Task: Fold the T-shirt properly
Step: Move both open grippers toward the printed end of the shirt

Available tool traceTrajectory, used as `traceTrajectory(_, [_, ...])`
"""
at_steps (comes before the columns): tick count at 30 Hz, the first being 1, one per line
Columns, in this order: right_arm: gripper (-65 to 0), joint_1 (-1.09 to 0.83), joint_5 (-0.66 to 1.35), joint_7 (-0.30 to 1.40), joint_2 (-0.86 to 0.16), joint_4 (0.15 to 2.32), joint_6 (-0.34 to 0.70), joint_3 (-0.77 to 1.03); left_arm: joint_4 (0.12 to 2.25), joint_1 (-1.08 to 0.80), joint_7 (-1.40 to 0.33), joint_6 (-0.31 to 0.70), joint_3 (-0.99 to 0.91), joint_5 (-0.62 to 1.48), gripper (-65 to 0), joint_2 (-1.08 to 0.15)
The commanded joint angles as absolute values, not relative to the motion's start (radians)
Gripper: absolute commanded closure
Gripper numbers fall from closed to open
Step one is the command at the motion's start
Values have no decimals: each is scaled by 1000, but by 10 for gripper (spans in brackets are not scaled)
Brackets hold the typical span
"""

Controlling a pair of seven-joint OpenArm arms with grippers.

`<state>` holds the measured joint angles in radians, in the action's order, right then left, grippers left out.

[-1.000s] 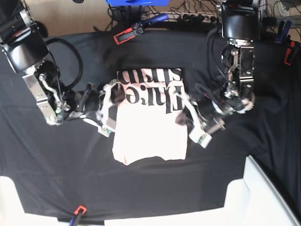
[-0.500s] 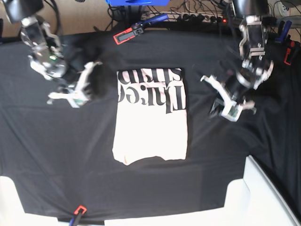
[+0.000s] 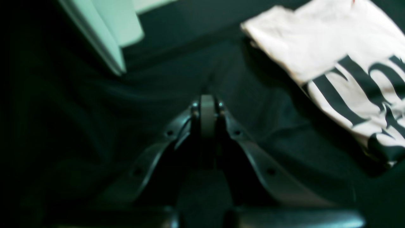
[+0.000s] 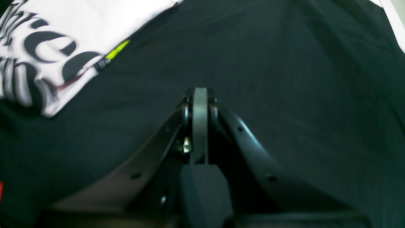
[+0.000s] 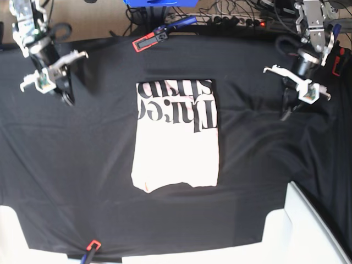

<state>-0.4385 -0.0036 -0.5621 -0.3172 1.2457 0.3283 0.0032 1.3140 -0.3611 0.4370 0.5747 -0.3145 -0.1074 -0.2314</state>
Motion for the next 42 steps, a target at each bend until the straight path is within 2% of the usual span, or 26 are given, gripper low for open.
traceTrajectory(1, [-1,-456,7,-618,-334,1259,325,22,1313,-375,475,575,-320,-96,0,-242])
traceTrajectory(8, [-1,-509,7,-641,-329,1259,326,18,1251,-407,503,575,-308,-101,0,-246])
traceTrajectory(13, [-1,-507,7,-628,-305,1262,326,-56,1242,-423,503,575,-295,-102,0,-234])
traceTrajectory(23, [-1,-383,7,-321,-297,1325,323,-303,1228,-354,473,575,-150,-94,0,-196])
traceTrajectory(27, [-1,-351,7,-225,-295,1366,320,-332,1230,-312,401,575,-142,-102,0,-150])
traceTrajectory(31, [-12,-358,8,-151,-243,1409,321,-326,1233,-308,400,575,-104,-94,0,-145])
traceTrajectory(33, [-41,-360,10,-104,-220,1419,323,-321,1230,-308,400,575,-85,-94,0,-147])
traceTrajectory(39, [-221,-357,10,-82,-177,1419,323,-326,1228,-314,400,575,-85,-93,0,-179])
traceTrajectory(42, [-273,-352,10,-82,-177,1417,323,-326,1228,-315,398,575,-88,-93,0,-188])
